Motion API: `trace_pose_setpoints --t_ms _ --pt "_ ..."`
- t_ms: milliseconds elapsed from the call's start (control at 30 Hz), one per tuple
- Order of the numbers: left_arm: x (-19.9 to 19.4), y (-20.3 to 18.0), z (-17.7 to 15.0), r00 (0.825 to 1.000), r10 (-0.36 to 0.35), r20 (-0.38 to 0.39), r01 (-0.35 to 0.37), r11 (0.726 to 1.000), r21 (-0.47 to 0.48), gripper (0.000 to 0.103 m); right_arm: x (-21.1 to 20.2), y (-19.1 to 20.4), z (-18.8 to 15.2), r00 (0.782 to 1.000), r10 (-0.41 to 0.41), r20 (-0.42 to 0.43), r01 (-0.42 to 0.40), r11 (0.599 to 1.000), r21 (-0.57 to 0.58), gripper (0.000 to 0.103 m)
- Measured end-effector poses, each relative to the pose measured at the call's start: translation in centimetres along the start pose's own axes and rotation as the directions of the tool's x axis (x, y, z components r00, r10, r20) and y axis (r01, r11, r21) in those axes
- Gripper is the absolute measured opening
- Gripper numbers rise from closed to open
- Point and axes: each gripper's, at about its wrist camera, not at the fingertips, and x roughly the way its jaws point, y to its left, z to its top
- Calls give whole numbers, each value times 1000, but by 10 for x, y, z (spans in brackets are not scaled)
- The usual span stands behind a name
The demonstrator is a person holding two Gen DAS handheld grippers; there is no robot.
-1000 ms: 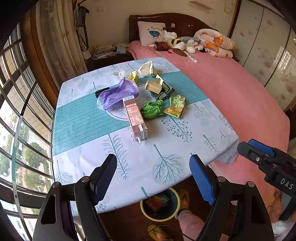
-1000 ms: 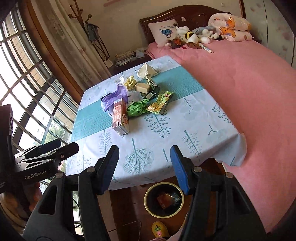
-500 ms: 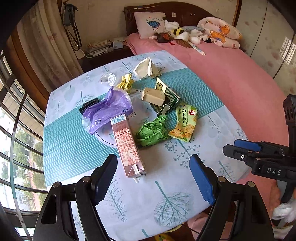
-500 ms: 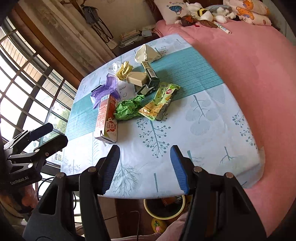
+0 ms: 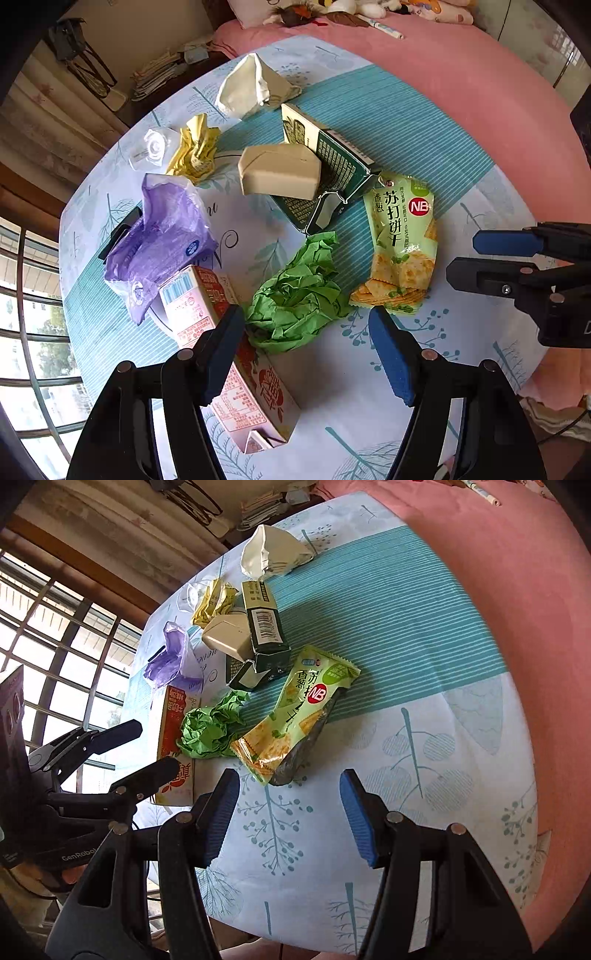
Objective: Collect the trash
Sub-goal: 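Grasp the green crumpled paper with the left tool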
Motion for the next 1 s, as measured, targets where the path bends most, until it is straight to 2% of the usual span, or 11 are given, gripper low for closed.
trace_pose_setpoints --t_ms 100,267,467,600,800,1000 --pt "22 1 8 998 -16 -62 16 1000 -2 71 10 -5 10 1000 9 -16 -9 1000 1 55" --pt "41 5 14 996 1 -93 -2 1000 -11 67 21 -14 20 999 14 -34 -13 1000 11 55" --pt "58 20 20 991 -13 -134 1 996 -88 45 32 -20 29 999 18 -47 -18 1000 9 55" --pt "62 29 21 989 -40 -140 17 987 -163 44 41 -17 35 998 13 -58 -14 1000 -11 55" --pt "63 36 22 988 -41 -148 5 973 -233 43 53 -9 43 997 3 -78 -6 999 -33 55" --pt "60 27 14 989 -42 -139 0 957 -289 41 61 8 48 996 -68 -65 62 994 -90 55"
